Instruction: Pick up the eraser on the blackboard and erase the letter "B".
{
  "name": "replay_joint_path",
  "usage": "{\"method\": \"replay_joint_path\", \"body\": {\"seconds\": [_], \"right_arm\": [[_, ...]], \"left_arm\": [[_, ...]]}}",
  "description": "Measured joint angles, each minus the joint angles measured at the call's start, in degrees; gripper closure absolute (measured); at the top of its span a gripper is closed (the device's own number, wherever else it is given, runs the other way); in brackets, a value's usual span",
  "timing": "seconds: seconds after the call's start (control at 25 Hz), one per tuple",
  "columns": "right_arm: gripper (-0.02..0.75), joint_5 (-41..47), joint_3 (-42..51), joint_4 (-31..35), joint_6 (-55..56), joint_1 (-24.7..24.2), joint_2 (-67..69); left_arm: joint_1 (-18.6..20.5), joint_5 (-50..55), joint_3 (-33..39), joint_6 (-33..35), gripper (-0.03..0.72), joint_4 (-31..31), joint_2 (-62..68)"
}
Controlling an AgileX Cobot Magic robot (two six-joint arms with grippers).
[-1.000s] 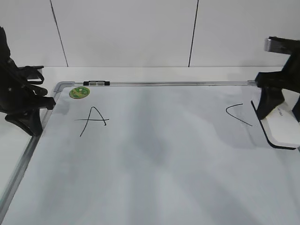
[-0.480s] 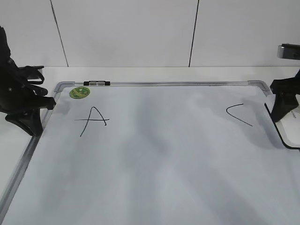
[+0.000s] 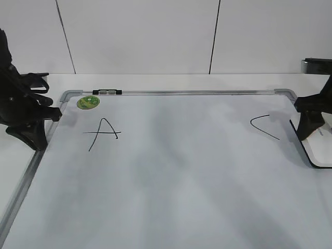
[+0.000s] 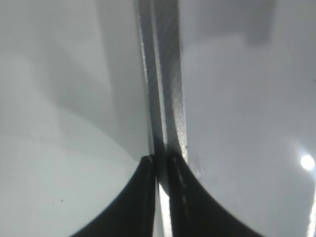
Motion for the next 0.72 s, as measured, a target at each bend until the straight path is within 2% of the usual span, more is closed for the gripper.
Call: {"method": "replay_joint_path", "body": {"seconds": [0.72], "right_arm": [[0.211, -0.69, 0.0, -0.87, -0.13, 0.0, 3.0]], "left_arm": [[0.0, 0.0, 0.0, 0.0, 0.651, 0.0, 0.0]]}}
